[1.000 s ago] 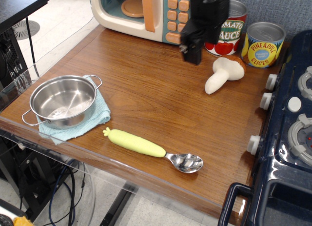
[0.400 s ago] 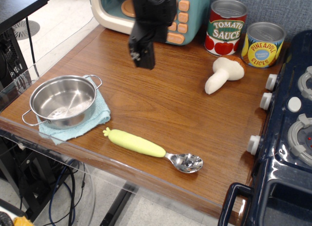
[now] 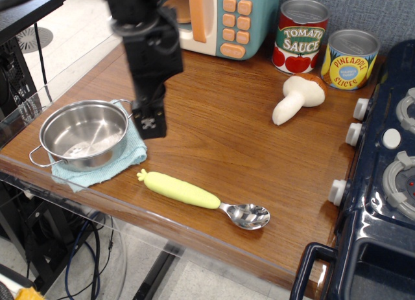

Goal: Place the pot behind the spoon

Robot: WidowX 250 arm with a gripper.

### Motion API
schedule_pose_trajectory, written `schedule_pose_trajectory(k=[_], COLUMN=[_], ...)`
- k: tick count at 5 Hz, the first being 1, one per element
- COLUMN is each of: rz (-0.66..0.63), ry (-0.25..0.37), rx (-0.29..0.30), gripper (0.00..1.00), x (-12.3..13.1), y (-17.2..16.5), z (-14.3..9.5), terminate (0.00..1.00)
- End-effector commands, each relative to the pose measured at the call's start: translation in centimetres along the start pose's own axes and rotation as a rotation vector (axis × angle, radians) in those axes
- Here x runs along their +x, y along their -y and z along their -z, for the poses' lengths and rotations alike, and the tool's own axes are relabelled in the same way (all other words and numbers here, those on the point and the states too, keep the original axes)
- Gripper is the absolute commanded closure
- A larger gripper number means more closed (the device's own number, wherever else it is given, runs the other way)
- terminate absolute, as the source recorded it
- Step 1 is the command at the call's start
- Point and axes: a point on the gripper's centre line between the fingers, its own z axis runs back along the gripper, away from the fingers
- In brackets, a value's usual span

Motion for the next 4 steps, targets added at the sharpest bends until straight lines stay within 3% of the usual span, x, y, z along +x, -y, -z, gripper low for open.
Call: schedule_pose_trajectory(k=[1, 2, 3, 4], rz=[-0.209, -0.270, -0.289, -0.322], ry=[-0.056, -0.096, -0.133, -0.172], rx=[0.074, 0.119, 0.092, 0.070], gripper=[0.00, 0.00, 0.00, 1.00], x=[-2.4, -4.0, -4.8, -5.0], y=[-0.3, -0.5, -0.4, -0.2], z=[2.0, 2.7, 3.8, 4.5], terminate=[0.00, 0.00, 0.00, 0.00])
